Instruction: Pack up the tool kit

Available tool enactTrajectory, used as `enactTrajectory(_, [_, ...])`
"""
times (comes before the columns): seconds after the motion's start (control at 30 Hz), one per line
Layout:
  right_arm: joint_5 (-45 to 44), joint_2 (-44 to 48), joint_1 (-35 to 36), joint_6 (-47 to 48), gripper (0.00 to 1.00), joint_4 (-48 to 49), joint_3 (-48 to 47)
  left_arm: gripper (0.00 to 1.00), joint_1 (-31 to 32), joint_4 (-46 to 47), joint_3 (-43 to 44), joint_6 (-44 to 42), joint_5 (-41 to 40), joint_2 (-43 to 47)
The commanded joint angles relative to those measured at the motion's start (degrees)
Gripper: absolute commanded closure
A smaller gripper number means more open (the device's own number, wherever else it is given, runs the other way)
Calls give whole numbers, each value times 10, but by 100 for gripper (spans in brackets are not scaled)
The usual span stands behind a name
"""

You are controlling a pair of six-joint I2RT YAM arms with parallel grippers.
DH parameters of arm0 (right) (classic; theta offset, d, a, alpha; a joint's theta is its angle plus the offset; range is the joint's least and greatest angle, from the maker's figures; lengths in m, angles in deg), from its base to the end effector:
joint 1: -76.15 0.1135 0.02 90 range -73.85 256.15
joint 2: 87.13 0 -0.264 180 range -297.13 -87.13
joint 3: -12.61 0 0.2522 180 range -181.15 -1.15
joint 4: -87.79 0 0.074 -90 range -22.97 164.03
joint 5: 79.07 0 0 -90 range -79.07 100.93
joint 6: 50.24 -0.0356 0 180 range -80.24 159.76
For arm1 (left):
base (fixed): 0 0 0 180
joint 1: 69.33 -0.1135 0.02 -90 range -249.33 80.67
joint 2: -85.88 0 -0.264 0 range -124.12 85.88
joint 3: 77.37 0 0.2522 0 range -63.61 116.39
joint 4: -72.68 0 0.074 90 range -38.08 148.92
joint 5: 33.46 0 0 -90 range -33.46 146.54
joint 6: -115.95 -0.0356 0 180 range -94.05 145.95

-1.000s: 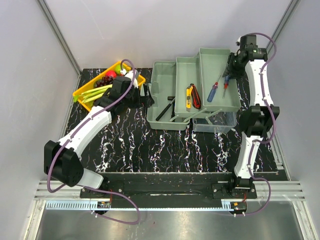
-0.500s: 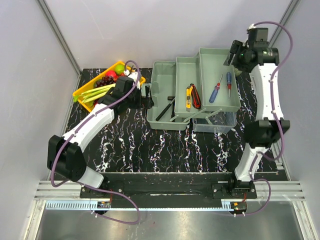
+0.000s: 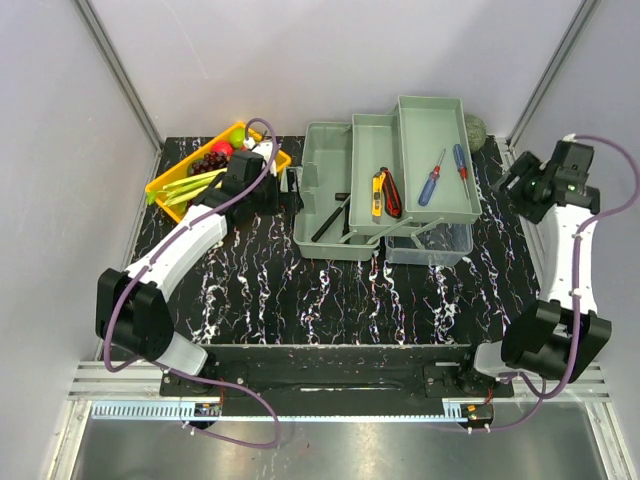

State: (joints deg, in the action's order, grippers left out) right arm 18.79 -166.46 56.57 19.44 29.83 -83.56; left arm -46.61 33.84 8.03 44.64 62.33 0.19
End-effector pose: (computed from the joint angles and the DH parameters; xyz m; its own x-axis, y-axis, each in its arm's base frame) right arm 0.2794 -0.0942 0.3741 -0.4995 0.5428 -0.6752 0.4355 0.8311 0.3459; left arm 0.3097 -0.1336 0.3064 -0.6977 -0.0535 -0.7144 0.2458 0.9188 -0.3089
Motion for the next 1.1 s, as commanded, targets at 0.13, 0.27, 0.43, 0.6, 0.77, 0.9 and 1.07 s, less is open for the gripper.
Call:
enactTrajectory(0.13, [117,8,9,-43,24,111,113,1,-7,39,31,23,37,-25])
enactTrajectory(0.27, [139,-9,9,-44,28,154,156,1,-7,37,35,31,51,-33])
enactTrajectory(0.43, [161,-46,9,-26,38,177,168,1,-11,36,34,28,56,-32])
enactTrajectory(0.6, [168,-93,9,-18,42,199,168,1,-30,37,33,29,61,-47])
enactTrajectory(0.77, [158,-119,9,8,47,210,171,1,-47,40,53,47,97,-88])
enactTrajectory(0.9, [159,-134,10,40,54,207,169,5,-54,33,82,69,112,-123])
enactTrajectory(1.07, [143,-137,29,67,64,205,163,5,-60,44,99,93,127,-157])
